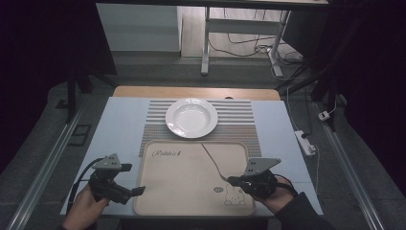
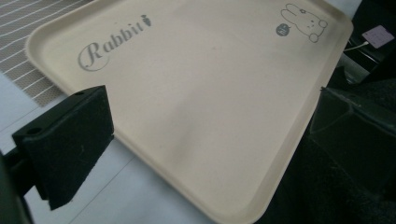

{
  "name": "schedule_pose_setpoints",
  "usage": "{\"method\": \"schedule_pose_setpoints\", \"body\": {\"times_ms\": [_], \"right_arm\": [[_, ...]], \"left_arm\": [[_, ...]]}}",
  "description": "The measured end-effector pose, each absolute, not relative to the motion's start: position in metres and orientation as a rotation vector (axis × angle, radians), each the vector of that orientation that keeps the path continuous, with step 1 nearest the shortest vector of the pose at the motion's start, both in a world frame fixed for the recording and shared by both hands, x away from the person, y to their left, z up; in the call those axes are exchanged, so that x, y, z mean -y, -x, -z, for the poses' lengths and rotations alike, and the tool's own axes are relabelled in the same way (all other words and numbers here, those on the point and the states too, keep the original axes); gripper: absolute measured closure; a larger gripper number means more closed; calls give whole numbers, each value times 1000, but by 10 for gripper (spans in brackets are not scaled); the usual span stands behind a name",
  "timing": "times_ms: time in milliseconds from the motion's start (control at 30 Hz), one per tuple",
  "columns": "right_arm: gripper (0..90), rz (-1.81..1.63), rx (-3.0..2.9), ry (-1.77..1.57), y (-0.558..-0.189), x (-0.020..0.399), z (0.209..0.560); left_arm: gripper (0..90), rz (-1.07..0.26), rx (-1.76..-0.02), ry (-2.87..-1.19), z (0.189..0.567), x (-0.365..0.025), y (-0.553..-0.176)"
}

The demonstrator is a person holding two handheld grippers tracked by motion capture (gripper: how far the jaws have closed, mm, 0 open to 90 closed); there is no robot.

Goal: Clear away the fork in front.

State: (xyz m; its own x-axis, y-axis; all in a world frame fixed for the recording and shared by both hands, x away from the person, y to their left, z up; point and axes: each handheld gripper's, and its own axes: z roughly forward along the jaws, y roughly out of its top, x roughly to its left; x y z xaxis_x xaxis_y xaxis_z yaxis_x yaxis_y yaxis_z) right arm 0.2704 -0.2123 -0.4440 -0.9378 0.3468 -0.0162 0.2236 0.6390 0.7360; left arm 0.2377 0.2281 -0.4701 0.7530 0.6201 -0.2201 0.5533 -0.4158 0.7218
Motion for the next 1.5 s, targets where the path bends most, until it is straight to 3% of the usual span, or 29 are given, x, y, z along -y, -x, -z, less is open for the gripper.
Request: {"method": "schedule_pose_setpoints", "body": {"times_ms": [1100,1333,1500], "right_arm": [[898,-1307,-2895,-118,-250,171,443],[898,-1312,-2912,-73,-248,167,444],[898,-1318,-2923,-55,-248,167,443]], "left_arm": [[5,-102,-484,-2389,469,-156,-287],[72,-90,-355,-2452,471,-138,-293],[196,-94,-269,-2487,471,-128,-294]]}}
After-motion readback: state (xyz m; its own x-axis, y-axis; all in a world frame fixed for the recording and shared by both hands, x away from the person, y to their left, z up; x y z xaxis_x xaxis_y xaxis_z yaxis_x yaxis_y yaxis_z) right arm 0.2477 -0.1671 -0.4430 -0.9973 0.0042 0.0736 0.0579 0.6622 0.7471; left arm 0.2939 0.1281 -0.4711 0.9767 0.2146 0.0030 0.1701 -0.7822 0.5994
